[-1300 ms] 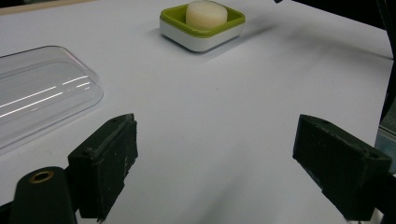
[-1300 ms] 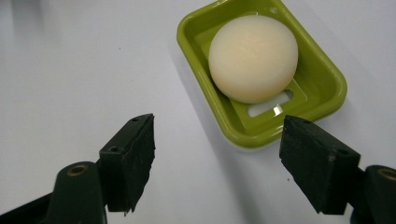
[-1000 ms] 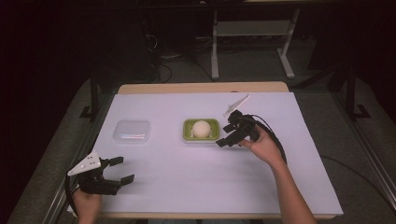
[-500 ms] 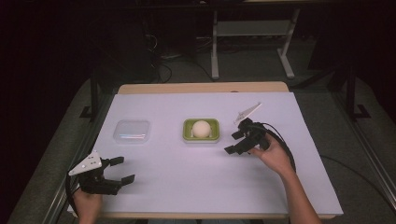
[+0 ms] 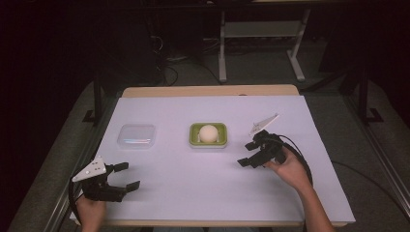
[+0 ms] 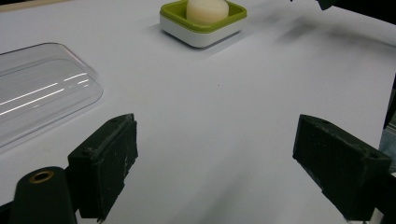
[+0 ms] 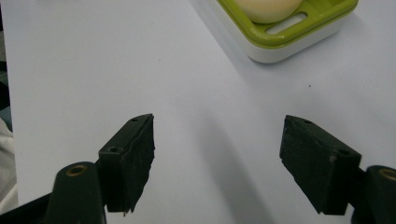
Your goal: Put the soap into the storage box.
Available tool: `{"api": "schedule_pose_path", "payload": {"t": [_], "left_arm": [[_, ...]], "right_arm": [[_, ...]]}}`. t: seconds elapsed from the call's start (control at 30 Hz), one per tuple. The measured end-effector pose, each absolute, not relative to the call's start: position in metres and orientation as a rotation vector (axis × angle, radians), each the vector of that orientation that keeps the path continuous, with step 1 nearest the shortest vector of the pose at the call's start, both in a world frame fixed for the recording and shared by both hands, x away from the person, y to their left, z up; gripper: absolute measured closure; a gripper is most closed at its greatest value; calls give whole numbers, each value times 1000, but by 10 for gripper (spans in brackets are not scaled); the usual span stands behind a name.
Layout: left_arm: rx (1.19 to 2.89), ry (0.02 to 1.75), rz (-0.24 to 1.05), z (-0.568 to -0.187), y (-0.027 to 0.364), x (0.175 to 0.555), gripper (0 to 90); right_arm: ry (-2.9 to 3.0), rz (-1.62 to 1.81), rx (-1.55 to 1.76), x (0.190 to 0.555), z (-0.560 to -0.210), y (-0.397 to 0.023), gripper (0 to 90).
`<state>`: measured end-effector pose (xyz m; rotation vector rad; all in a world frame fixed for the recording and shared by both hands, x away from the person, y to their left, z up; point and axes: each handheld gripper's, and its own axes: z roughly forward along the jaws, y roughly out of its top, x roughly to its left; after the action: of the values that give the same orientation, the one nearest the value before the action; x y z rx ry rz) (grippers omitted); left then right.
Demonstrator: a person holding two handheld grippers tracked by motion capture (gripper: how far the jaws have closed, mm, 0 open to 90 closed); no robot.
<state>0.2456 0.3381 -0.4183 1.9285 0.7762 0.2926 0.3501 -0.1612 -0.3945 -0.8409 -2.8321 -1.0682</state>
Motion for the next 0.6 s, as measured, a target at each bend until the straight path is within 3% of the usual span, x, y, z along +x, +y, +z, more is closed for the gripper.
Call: {"api": "schedule_pose_path", "payload": {"t": [0.6], "left_arm": [[1937, 763, 293, -418, 337, 246, 132]], "right_arm": [[-2814, -1085, -883, 323, -407, -182, 248]]}}
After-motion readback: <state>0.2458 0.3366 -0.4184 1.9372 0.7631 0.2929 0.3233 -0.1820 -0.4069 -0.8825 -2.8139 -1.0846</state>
